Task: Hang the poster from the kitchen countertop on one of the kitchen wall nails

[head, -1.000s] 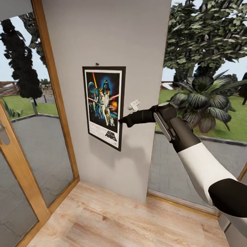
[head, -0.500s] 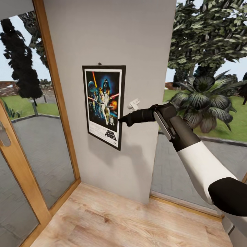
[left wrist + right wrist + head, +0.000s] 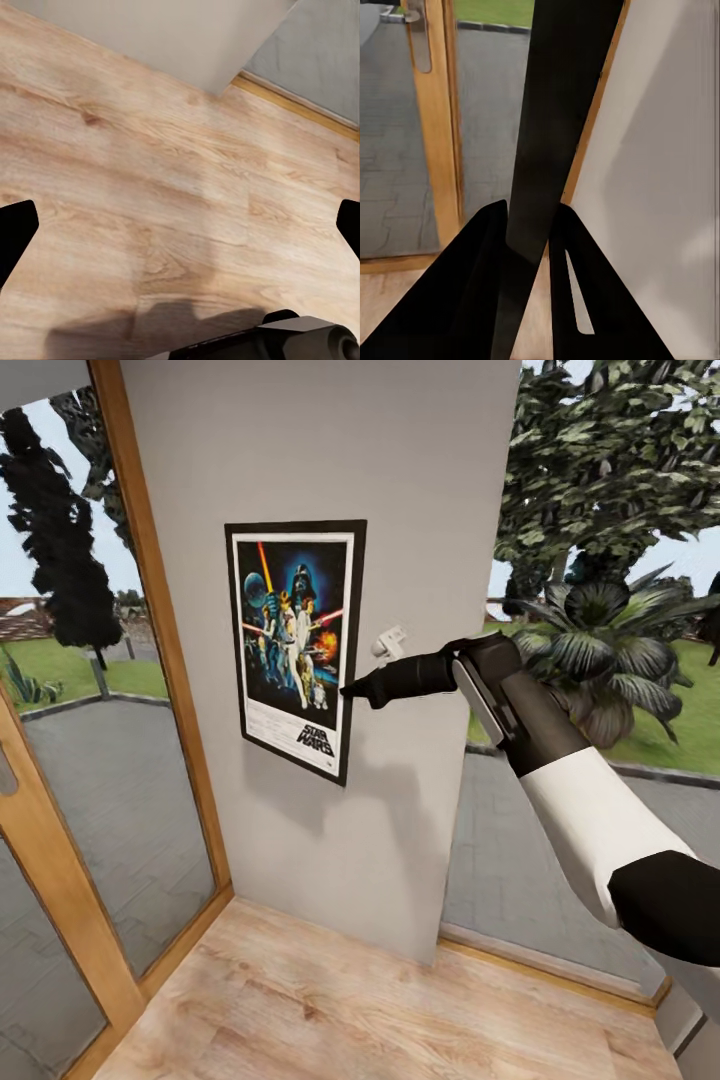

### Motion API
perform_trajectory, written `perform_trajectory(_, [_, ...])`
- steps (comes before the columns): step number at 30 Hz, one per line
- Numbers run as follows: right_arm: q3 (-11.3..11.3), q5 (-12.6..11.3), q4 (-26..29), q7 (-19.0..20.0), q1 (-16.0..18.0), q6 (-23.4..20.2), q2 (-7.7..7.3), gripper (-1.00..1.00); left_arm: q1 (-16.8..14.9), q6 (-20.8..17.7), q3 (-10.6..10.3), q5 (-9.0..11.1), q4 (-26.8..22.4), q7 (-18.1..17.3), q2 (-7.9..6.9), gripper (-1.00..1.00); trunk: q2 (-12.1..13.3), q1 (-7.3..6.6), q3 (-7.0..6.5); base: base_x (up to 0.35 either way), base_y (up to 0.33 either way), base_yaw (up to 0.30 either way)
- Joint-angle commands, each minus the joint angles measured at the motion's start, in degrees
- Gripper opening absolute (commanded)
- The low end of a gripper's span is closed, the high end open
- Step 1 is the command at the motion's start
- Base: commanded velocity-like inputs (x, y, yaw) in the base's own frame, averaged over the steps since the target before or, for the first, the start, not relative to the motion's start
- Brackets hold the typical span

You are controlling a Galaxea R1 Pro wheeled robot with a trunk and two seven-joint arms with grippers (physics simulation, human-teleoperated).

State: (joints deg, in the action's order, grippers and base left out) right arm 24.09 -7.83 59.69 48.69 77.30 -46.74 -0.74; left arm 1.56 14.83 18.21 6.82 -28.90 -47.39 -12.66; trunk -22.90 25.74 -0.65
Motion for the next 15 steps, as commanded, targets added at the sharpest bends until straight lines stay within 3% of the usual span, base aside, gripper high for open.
perform_trajectory(1, [0.11,-0.69,-0.25,-0.25,0.25,-0.53,-0.05,-1.00,0.02,-0.01,0.06,0.21,-0.02,-0.25,0.00,1.00,-0.02,0.04,0.01,0.240,0.000,0.000])
perform_trajectory(15, [0.09,-0.67,-3.31,-1.40,4.70,-0.72,0.25,-1.00,0.02,-0.01,0.06,0.21,-0.02,-0.25,0.00,1.00,-0.02,0.04,0.01,0.087,0.000,0.000])
